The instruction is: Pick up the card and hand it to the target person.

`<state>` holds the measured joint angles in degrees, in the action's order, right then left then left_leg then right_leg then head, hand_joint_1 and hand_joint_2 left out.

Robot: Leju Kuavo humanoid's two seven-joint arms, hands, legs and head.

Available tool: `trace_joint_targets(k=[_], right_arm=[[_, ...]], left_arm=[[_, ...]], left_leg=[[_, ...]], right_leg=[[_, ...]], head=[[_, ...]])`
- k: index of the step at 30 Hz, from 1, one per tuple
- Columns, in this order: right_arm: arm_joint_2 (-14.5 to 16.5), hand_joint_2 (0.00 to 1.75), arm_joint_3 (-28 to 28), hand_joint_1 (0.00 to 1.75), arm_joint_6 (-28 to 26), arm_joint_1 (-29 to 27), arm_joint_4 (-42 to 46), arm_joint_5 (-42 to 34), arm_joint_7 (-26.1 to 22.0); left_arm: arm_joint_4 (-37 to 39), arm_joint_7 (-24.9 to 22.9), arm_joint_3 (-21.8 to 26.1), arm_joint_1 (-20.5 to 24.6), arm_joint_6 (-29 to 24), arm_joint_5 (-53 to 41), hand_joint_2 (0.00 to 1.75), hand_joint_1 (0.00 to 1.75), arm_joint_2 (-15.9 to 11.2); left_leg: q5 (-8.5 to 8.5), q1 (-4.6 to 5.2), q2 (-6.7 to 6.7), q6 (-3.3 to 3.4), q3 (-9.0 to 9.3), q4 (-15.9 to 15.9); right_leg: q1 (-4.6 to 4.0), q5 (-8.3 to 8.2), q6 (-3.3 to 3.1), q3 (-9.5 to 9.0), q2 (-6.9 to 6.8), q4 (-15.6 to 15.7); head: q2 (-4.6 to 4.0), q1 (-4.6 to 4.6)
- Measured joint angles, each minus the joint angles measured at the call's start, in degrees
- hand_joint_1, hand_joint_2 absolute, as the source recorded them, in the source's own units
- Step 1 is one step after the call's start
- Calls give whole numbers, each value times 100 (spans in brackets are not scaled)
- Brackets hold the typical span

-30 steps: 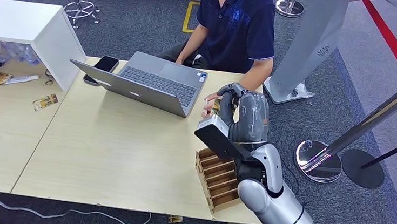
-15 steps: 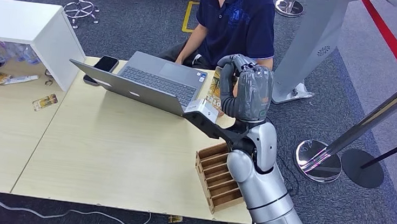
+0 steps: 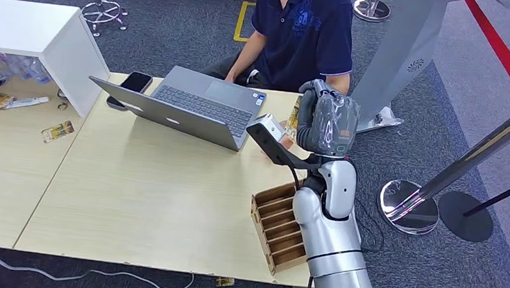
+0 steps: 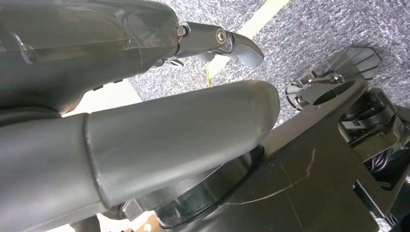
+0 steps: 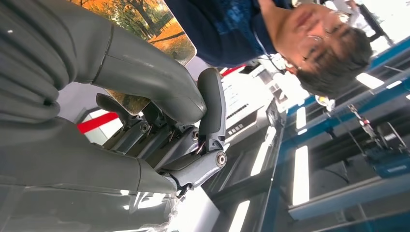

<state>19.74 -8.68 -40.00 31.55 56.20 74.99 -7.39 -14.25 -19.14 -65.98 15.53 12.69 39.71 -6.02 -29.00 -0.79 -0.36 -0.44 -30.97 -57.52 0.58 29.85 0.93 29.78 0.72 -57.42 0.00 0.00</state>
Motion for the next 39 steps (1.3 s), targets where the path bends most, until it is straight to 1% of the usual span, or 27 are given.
trace_joint_targets(k=[3,7,9,11,13,15,22,26,28,29,32,33,34,39], right_arm=[[-32,175,-61,171,0,-2,-84,49,89],[-226,175,-468,172,0,3,-142,-76,424],[-194,175,-453,173,0,2,-231,6,433],[-256,175,-423,172,0,86,-401,-57,356],[-248,175,-448,172,0,87,-483,-28,365],[-153,175,-517,173,0,-9,-479,53,444],[23,175,-398,174,0,-91,-542,-179,264],[26,175,-402,166,0,-95,-597,-207,277],[26,175,-383,152,0,-102,-599,-209,273],[26,175,-368,138,0,-107,-595,-208,267],[23,175,-342,31,0,-110,-598,-186,254],[21,175,-351,4,0,-104,-614,-160,257],[20,175,-362,0,0,-100,-625,-135,258],[25,175,-437,0,0,-101,-559,-175,248]], left_arm=[[1,5,3,-6,-3,9,0,0,-4],[-5,6,16,-13,-7,5,0,0,-10],[-2,7,19,-14,-9,12,0,0,-9],[-1,17,17,-35,-18,18,0,0,-10],[-1,18,19,-37,-20,25,0,0,-11],[2,13,28,-22,-21,39,0,0,-11],[7,21,53,-51,-55,78,0,0,-9],[6,25,60,-58,-60,89,0,0,-14],[6,26,64,-60,-62,94,0,0,-16],[6,26,65,-61,-63,97,0,0,-17],[6,26,69,-65,-67,105,0,0,-19],[6,26,69,-65,-68,106,0,0,-19],[5,26,69,-66,-69,108,0,0,-19],[8,20,68,-63,-70,113,0,0,-15]], left_leg=[[4,0,-1,1,1,5],[4,0,2,1,2,6],[5,0,2,2,0,5],[1,0,3,1,-1,1],[-3,0,5,0,0,-1],[1,0,3,0,1,3],[-3,0,7,-1,0,1],[-2,0,5,0,0,1],[-2,0,6,0,0,0],[-3,0,6,0,-1,-1],[-4,1,2,-1,-3,-3],[-3,1,2,-1,-3,-3],[-3,1,2,-1,-3,-2],[-1,1,5,0,-1,2]], right_leg=[[0,-3,-1,-2,-3,5],[-1,-5,-1,-2,0,6],[-1,-5,-1,0,-2,6],[0,-2,0,1,2,2],[0,1,0,1,6,-1],[0,-2,-1,0,2,2],[0,1,-1,2,7,-2],[0,1,-1,1,5,-1],[0,0,0,1,5,0],[0,1,0,2,6,-2],[1,4,0,3,4,-5],[1,3,0,3,3,-4],[1,3,0,3,4,-4],[0,0,-1,2,3,-1]], head=[[0,0],[0,0],[0,0],[0,0],[0,0],[0,0],[0,0],[0,0],[0,0],[0,0],[0,0],[0,0],[0,0],[0,0]])
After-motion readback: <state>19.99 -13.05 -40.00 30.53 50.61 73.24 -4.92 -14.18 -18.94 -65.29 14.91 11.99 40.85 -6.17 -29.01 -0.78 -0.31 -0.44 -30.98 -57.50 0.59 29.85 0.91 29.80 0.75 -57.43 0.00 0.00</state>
